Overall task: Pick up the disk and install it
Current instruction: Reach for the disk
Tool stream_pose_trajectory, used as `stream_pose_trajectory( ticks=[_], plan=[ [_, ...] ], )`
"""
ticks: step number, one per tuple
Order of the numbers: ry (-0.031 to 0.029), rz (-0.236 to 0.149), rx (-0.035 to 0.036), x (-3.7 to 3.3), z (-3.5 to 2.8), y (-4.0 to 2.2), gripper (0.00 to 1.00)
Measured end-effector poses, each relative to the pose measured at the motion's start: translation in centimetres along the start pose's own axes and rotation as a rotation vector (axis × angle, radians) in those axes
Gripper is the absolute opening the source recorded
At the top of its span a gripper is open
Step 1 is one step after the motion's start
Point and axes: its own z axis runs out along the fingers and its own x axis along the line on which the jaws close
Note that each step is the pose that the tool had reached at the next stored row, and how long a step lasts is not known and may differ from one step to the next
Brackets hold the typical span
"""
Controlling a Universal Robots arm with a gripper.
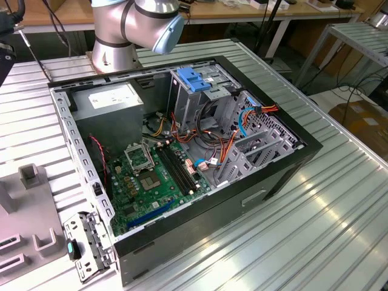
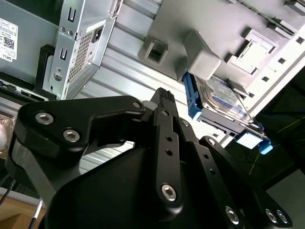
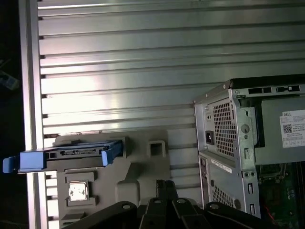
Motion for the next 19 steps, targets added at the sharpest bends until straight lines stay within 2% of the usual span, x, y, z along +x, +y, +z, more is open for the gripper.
stream_pose_trajectory(
  ticks=[5, 12, 13, 14, 17, 18, 19],
  plan=[
    [-0.0001, 0.001, -0.0001, 0.75, -0.02, -0.04, 0.11],
    [0.0008, 0.001, -0.0001, 0.82, -0.01, -0.03, 0.11],
    [0.0046, 0.001, 0.0004, 0.83, -0.02, -0.02, 0.11],
    [0.0122, 0.002, 0.001, 0.84, -0.02, 0.02, 0.11],
    [0.0542, 0.003, 0.0043, 0.91, -0.01, 0.24, 0.11],
    [0.0609, 0.004, 0.0047, 1.01, -0.01, 0.25, 0.11],
    [0.0616, 0.004, 0.0049, 1.13, -0.01, 0.27, 0.11]
  ],
)
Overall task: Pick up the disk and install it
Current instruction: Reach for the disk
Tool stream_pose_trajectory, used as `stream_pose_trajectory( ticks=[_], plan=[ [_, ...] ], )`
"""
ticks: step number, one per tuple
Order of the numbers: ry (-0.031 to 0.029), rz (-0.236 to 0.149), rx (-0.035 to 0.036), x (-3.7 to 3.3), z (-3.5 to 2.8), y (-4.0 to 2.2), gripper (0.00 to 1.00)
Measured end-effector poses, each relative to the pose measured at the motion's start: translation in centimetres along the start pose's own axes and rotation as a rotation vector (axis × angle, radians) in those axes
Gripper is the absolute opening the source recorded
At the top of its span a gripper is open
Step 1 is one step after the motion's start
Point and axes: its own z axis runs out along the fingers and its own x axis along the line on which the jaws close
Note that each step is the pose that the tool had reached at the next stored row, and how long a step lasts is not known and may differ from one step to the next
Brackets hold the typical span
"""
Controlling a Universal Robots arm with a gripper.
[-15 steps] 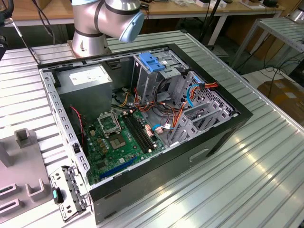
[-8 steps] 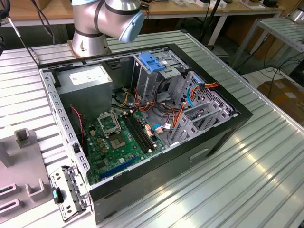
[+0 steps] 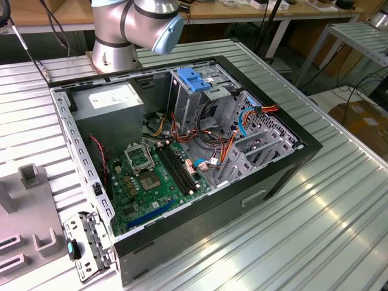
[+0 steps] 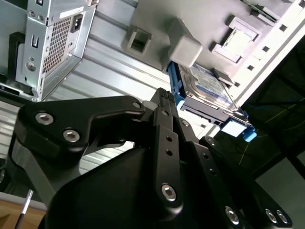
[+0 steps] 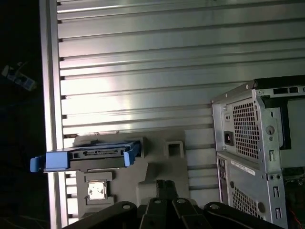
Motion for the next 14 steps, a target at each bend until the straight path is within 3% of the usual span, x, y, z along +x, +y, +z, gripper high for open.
stream_pose_trajectory(
  ticks=[6, 14],
  plan=[
    [0.0012, 0.0, 0.0001, 2.25, 0.11, 0.34, 0.11],
    [0.0016, 0.0, 0.0001, 4.59, 0.27, 0.99, 0.11]
  ],
)
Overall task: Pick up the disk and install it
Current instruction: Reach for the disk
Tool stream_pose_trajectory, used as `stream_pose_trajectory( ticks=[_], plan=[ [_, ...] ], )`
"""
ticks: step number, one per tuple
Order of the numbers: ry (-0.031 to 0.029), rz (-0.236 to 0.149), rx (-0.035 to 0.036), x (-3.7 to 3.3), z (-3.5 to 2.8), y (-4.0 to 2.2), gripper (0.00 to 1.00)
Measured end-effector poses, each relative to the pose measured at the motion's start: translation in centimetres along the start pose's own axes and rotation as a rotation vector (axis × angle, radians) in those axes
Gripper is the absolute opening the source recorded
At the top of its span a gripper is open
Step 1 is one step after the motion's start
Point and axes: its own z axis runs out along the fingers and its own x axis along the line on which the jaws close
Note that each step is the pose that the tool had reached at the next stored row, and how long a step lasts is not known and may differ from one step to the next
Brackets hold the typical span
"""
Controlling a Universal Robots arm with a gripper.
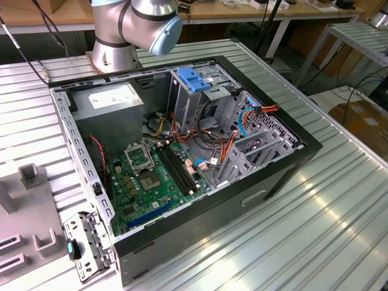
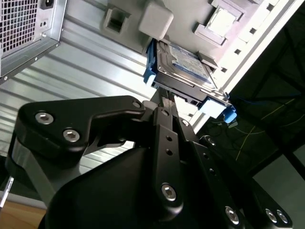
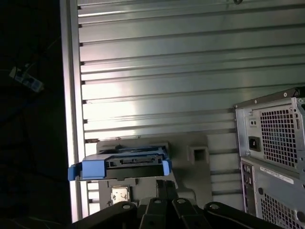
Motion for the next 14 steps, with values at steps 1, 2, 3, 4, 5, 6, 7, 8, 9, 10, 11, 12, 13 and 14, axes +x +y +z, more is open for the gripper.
stream_pose_trajectory(
  ticks=[1, 2, 3, 4, 5, 6, 7, 8, 9, 10, 11, 12, 13, 14],
  plan=[
    [-0.0001, 0.0, -0.0001, 0.52, 0.04, 0.14, 0.11],
    [-0.0001, 0.0, -0.0001, 0.87, 0.07, 0.24, 0.11],
    [-0.0001, 0.0, 0.0, 1.09, 0.08, 0.29, 0.11],
    [0.0, 0.0, 0.0, 1.51, 0.1, 0.33, 0.11],
    [0.0, 0.0, 0.0, 1.71, 0.11, 0.33, 0.11],
    [-0.0001, 0.0, -0.0001, 2.14, 0.14, 0.34, 0.11],
    [0.0, 0.0, 0.0, 2.45, 0.16, 0.35, 0.11],
    [-0.0001, 0.0, 0.0, 2.96, 0.2, 0.35, 0.11],
    [-0.0001, 0.0, 0.0, 3.33, 0.24, 0.35, 0.11],
    [-0.0002, 0.0, -0.0001, 3.79, 0.29, 0.33, 0.11],
    [-0.0001, 0.0, -0.0001, 4.2, 0.32, 0.32, 0.11],
    [0.0, 0.0, 0.0, 4.5, 0.34, 0.31, 0.11],
    [0.0, 0.0, 0.0, 4.83, 0.37, 0.31, 0.11],
    [0.0, 0.0, 0.0, 5.16, 0.39, 0.29, 0.11]
  ],
)
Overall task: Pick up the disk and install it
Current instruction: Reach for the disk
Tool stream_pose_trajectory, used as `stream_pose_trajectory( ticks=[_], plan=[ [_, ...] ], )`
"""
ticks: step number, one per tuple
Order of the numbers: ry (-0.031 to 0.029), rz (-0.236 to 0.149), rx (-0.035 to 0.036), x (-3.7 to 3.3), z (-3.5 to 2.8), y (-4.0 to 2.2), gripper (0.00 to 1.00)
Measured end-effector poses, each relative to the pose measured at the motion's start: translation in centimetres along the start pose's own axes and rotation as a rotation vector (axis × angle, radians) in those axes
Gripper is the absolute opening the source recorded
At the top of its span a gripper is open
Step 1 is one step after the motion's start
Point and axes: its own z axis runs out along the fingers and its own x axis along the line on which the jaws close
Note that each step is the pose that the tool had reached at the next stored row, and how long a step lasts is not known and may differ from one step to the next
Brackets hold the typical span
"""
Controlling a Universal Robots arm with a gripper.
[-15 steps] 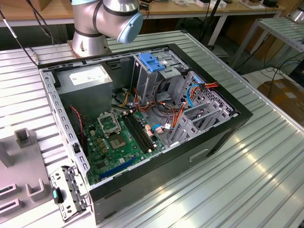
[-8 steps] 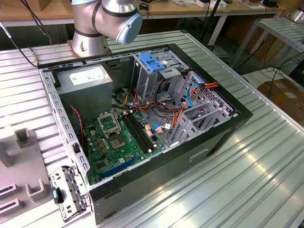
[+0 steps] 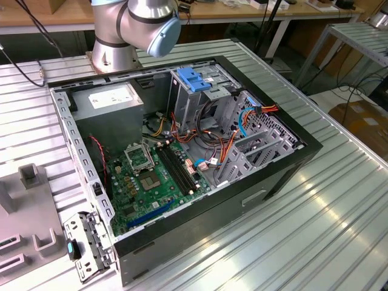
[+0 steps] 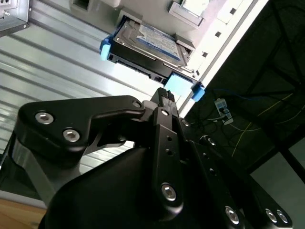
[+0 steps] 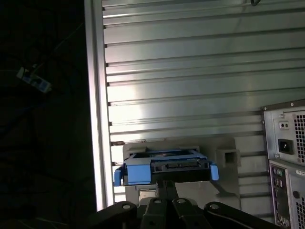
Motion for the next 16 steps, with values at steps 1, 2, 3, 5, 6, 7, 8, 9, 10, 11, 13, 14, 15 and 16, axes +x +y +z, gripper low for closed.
stream_pose_trajectory(
  ticks=[1, 2, 3, 5, 6, 7, 8, 9, 10, 11, 13, 14, 15, 16],
  plan=[
    [-0.0001, 0.0, -0.0001, 0.24, 0.03, -0.01, 0.11],
    [-0.0002, 0.0, -0.0001, 0.7, 0.07, -0.04, 0.11],
    [0.0, 0.0, 0.0, 0.99, 0.08, -0.07, 0.11],
    [0.0, 0.0, 0.0001, 1.4, 0.1, -0.1, 0.11],
    [0.0, 0.0, 0.0001, 1.43, 0.1, -0.11, 0.11],
    [0.0, 0.0, 0.0, 1.49, 0.1, -0.11, 0.11],
    [0.0, 0.0, 0.0, 1.53, 0.11, -0.11, 0.11],
    [-0.0001, 0.0, 0.0, 1.6, 0.11, -0.12, 0.11],
    [-0.0001, 0.0, 0.0, 1.67, 0.11, -0.12, 0.11],
    [0.0, 0.0, 0.0, 1.74, 0.11, -0.13, 0.11],
    [-0.0001, 0.0, 0.0, 1.83, 0.12, -0.14, 0.11],
    [-0.0001, 0.0, 0.0, 1.88, 0.12, -0.14, 0.11],
    [-0.0001, 0.0, 0.0, 1.92, 0.12, -0.14, 0.11],
    [0.0, 0.0, 0.0, 1.97, 0.12, -0.15, 0.11]
  ],
)
